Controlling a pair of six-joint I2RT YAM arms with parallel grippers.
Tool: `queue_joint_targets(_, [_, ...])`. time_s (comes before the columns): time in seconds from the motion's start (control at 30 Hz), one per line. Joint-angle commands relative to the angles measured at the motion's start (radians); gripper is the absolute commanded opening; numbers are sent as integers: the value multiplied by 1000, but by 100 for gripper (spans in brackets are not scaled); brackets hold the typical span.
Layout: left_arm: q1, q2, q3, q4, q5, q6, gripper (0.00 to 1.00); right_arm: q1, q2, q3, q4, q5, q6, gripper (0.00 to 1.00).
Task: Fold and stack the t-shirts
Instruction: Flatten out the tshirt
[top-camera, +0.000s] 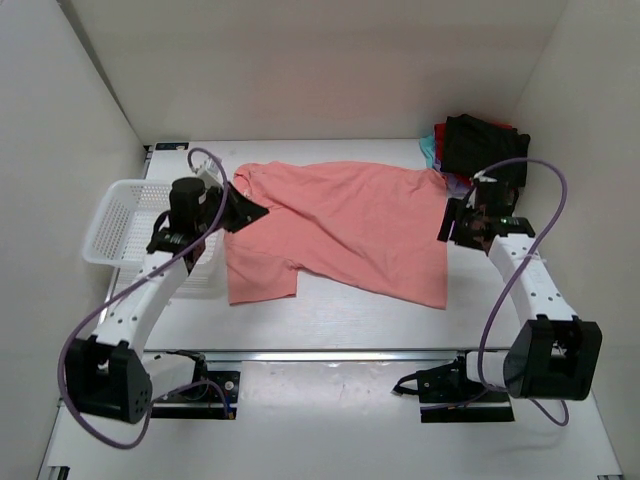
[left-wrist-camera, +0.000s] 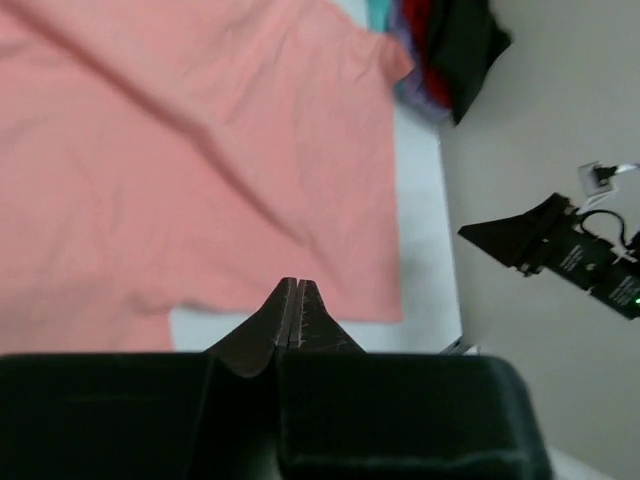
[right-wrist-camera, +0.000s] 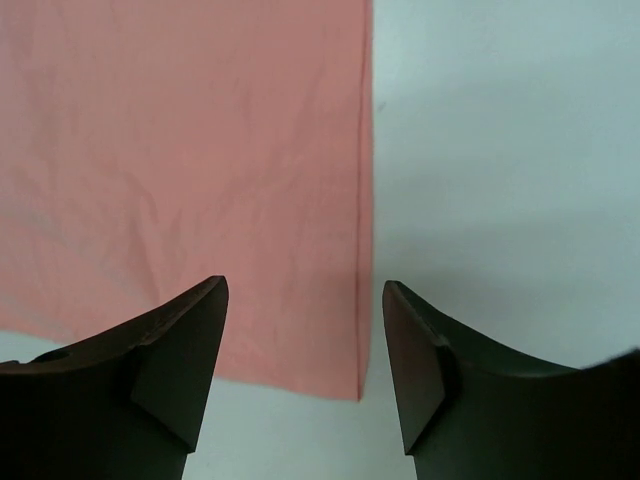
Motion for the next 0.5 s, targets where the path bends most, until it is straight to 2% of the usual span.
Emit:
queue_joint_targets(0.0, [35, -93, -100, -251, -8, 103, 6, 23, -80, -74, -36, -75, 46, 61])
queue_joint_targets(0.03, [49, -119, -114, -307, -36, 110, 23, 30, -89, -101, -44, -82, 54, 62])
queue_joint_targets(0.07, [55, -143, -138, -359, -72, 125, 34, 39, -96, -123, -55, -80, 60, 62])
queue_joint_targets(0.17, [31, -168, -175, -438, -190, 154, 36, 39, -123, -148, -75, -101, 68, 65])
queue_joint_targets(0.23, [11, -142, -196, -475, -241, 166, 51, 42, -136, -148, -78, -94, 66, 65])
queue_joint_targets(0.33, [-24, -93, -207, -493, -321, 185, 55, 39, -141, -149, -88, -101, 61, 66])
queue_joint_targets(0.47, [-45, -29, -242, -510, -422, 188, 55, 39, -133, -139, -93, -106, 64, 67])
